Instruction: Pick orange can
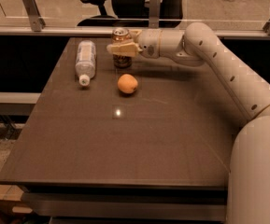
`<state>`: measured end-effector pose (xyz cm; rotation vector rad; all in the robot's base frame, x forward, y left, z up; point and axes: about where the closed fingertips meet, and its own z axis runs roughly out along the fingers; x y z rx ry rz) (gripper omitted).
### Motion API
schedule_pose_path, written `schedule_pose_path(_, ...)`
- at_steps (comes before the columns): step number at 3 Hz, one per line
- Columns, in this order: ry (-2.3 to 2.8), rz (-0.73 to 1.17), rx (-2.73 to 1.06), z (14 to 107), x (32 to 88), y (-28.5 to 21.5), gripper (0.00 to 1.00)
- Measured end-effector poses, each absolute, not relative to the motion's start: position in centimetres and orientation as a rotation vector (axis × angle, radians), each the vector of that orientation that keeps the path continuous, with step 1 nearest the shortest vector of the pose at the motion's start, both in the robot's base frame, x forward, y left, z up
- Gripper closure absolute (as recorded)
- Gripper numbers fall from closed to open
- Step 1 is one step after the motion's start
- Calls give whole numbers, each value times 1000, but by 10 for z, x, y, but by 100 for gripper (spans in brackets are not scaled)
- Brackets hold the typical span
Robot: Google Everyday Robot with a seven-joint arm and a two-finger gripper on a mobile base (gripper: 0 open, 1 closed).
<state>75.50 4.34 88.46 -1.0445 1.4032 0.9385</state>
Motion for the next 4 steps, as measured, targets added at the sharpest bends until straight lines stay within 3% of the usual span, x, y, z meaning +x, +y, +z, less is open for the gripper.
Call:
schedule_pose_path(2, 1400, 947, -1051, 884, 754, 50, 87)
schedule_pose_path(3, 1398, 952, -1054, 884, 753, 54, 100)
schedule_pose_path(4, 1405, 946, -1054, 886, 750, 55, 100)
